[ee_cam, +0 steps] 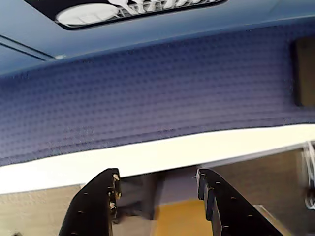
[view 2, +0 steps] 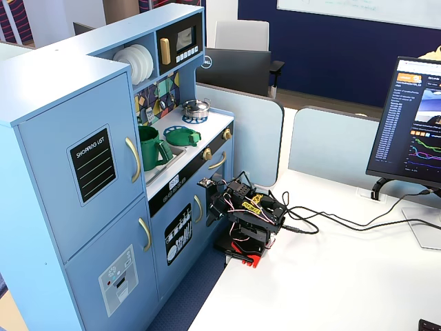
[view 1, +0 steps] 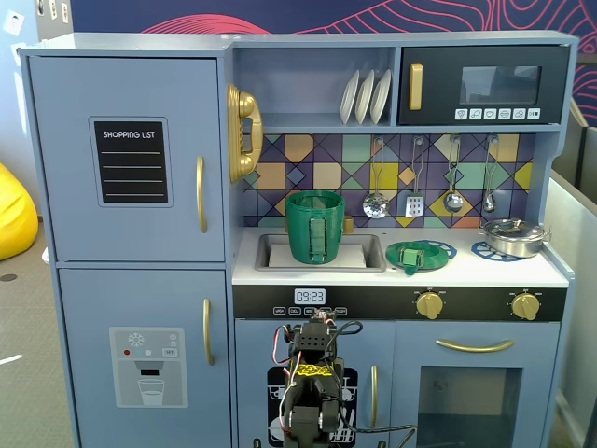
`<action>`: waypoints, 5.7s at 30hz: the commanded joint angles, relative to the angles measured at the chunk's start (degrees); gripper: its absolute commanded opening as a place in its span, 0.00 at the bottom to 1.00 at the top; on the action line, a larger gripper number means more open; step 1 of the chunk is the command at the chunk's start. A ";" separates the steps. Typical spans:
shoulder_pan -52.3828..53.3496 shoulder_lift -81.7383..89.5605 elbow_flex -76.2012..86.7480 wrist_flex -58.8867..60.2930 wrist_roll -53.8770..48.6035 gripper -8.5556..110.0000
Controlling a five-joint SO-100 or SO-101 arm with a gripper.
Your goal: Pick up the lid from the counter and put it on the green recipient
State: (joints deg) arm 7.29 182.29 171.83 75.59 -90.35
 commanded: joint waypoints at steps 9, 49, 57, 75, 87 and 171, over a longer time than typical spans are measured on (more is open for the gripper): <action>27.86 -22.76 -24.70 -50.80 1.32 0.45; 26.19 -72.16 -62.14 -77.70 -5.98 0.43; 24.61 -73.21 -63.37 -76.38 -7.73 0.07; 14.15 -65.83 -90.35 -53.88 -4.13 0.07; 1.67 -64.86 -102.74 -41.84 -7.29 0.07; -5.54 -6.24 -6.59 -19.42 3.69 0.10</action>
State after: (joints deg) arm 4.04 173.14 154.95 58.10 -88.59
